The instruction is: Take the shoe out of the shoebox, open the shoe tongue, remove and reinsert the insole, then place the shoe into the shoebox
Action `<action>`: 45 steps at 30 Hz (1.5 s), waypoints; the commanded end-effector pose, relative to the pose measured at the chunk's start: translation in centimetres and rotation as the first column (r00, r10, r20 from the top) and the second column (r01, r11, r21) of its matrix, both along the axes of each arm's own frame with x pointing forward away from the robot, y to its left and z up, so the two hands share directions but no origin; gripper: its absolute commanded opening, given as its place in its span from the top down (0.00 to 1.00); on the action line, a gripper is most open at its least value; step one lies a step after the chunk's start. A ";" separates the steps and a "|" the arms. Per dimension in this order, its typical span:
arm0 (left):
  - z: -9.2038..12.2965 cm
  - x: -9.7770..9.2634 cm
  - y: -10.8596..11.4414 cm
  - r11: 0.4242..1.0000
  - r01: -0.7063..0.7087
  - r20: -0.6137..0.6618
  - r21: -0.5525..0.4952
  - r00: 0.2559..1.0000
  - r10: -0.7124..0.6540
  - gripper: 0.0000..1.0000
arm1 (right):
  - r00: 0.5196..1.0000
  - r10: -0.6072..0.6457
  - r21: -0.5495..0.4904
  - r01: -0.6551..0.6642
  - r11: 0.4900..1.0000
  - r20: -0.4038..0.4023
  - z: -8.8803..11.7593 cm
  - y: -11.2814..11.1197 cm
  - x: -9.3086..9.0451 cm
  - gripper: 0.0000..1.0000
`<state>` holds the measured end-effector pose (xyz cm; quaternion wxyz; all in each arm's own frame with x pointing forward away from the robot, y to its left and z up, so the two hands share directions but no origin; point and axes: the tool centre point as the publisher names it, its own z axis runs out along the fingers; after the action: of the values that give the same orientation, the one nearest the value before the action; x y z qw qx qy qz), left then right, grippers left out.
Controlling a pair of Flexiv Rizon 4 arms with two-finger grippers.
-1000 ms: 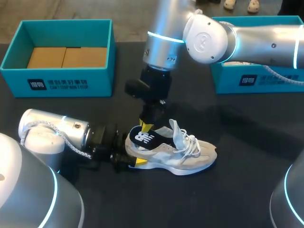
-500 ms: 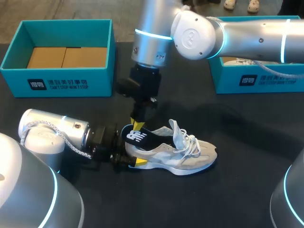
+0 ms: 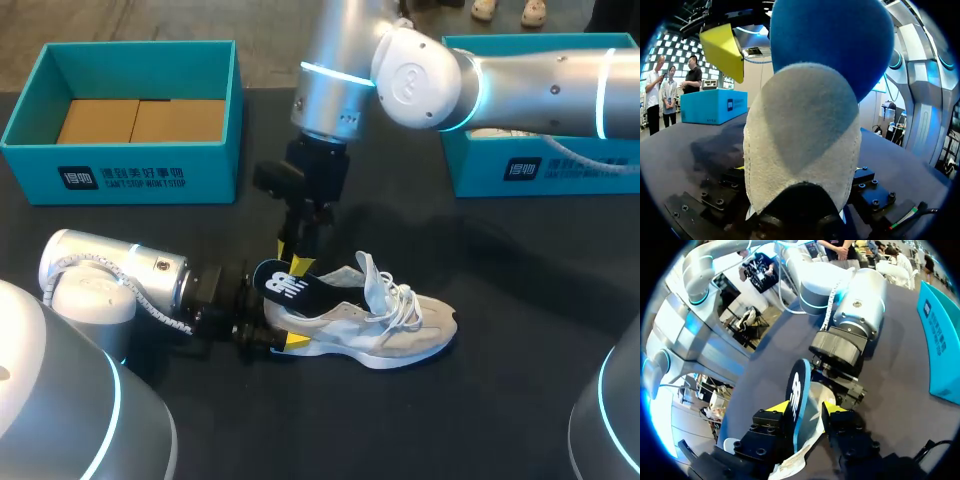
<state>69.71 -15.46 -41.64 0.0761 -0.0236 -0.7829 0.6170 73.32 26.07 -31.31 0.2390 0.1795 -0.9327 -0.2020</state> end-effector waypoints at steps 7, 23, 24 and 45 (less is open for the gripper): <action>-0.3 -0.1 0.1 1.000 -0.002 0.000 0.001 1.000 0.002 1.00 | 0.993 -0.106 -0.012 0.106 0.994 -0.044 -1.1 -1.7 -1.0 0.63; -0.3 -0.1 0.1 1.000 -0.002 0.000 0.001 1.000 0.002 1.00 | 0.979 -0.167 -0.106 0.155 0.982 -0.113 -1.7 -2.2 -1.9 0.65; -0.3 -0.1 0.1 1.000 -0.002 0.000 0.001 1.000 0.002 1.00 | 0.977 -0.176 -0.102 0.165 0.981 -0.117 -1.8 -2.2 -1.9 0.65; -0.3 -0.1 0.1 1.000 -0.002 0.000 0.001 1.000 0.002 1.00 | 0.958 -0.243 -0.069 0.235 0.970 -0.151 -2.5 -2.0 -2.3 0.77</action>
<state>69.71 -15.45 -41.65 0.0760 -0.0236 -0.7829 0.6170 71.19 24.22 -33.79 0.2929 0.0439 -0.9299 -0.2181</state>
